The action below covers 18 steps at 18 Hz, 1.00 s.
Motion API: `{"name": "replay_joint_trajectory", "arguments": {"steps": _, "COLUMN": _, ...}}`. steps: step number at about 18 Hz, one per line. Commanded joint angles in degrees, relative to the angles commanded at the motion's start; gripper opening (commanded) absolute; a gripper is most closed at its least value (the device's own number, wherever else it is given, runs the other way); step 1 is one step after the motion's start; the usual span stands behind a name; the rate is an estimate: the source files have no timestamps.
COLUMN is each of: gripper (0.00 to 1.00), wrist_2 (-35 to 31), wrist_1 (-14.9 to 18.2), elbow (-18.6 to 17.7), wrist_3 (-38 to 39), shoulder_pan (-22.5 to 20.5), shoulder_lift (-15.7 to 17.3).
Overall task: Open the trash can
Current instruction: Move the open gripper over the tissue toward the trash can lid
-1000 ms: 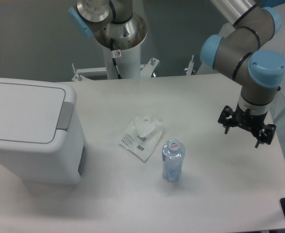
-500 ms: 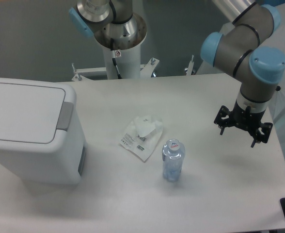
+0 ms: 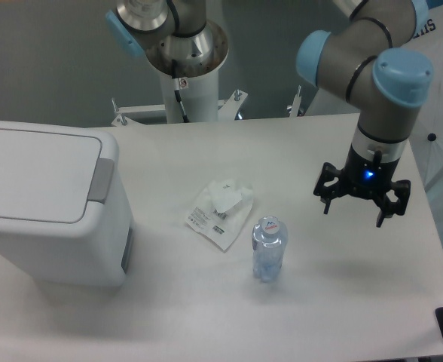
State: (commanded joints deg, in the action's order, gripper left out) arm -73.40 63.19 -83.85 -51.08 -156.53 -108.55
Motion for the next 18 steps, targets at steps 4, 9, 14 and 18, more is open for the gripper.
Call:
{"name": "replay_joint_trajectory", "arguments": {"steps": 4, "gripper": 1.00, "wrist_2": 2.90, "wrist_1": 1.50, "elbow": 0.17, "wrist_3": 6.94, "shoulder_pan": 1.14, "shoulder_lift": 2.20}}
{"name": "replay_joint_trajectory", "arguments": {"steps": 9, "gripper": 1.00, "wrist_2": 3.96, "wrist_1": 3.25, "elbow": 0.88, "wrist_3": 17.22, "shoulder_pan": 5.00, "shoulder_lift": 4.84}}
{"name": "replay_joint_trajectory", "arguments": {"steps": 14, "gripper": 1.00, "wrist_2": 4.75, "wrist_1": 3.87, "elbow": 1.05, "wrist_3": 23.47, "shoulder_pan": 9.66, "shoulder_lift": 6.33}}
{"name": "replay_joint_trajectory", "arguments": {"steps": 18, "gripper": 1.00, "wrist_2": 5.81, "wrist_1": 3.87, "elbow": 1.05, "wrist_3": 27.87, "shoulder_pan": 13.44, "shoulder_lift": 7.47}}
